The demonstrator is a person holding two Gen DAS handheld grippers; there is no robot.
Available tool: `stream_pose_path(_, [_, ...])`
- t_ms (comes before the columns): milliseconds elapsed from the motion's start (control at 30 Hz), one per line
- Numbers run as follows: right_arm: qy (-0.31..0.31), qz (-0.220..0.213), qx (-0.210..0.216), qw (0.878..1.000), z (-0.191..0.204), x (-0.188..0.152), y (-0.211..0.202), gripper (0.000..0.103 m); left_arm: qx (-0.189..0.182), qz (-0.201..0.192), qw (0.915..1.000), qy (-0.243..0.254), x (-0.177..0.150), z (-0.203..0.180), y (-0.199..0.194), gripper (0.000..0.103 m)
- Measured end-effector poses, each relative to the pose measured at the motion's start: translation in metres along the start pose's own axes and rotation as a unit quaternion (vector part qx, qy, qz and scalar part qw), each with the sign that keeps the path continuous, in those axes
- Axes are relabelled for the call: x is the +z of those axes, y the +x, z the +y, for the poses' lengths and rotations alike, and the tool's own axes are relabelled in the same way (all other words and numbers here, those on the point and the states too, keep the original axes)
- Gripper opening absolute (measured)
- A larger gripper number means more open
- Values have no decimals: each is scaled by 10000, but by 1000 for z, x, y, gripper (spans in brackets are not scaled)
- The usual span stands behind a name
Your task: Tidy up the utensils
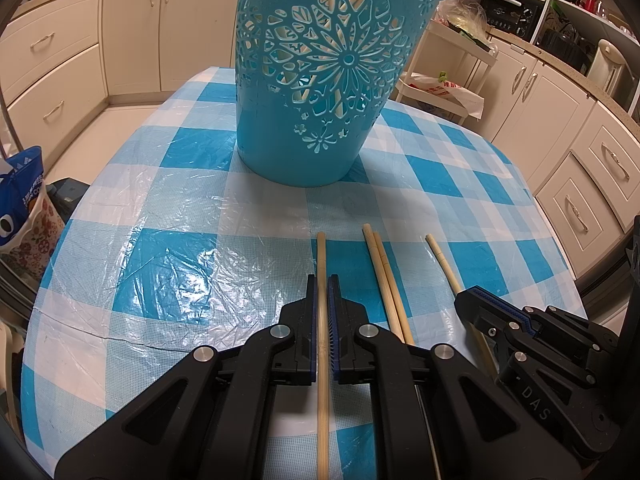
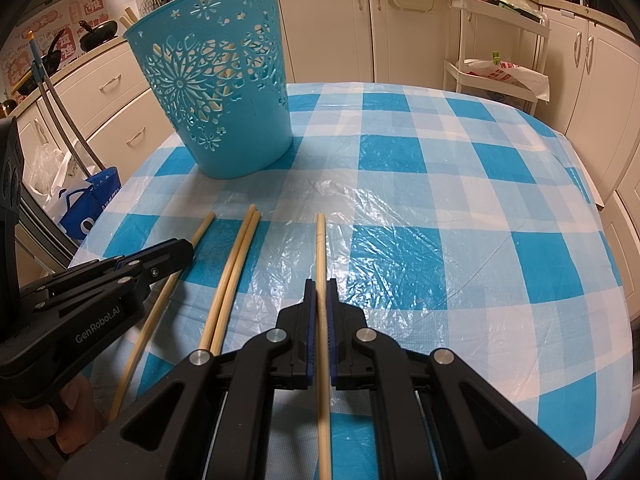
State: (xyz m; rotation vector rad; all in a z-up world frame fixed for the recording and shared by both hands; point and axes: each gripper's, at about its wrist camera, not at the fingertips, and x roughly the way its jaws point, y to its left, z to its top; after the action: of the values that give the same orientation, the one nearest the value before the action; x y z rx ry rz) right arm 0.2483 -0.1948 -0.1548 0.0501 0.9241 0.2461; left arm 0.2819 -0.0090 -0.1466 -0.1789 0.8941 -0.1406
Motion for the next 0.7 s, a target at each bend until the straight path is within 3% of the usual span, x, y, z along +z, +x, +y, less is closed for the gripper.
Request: stream_pose_path(700, [3, 0, 2, 10000, 2, 0, 0, 6, -3, 1, 10000, -3, 0, 0, 0, 5])
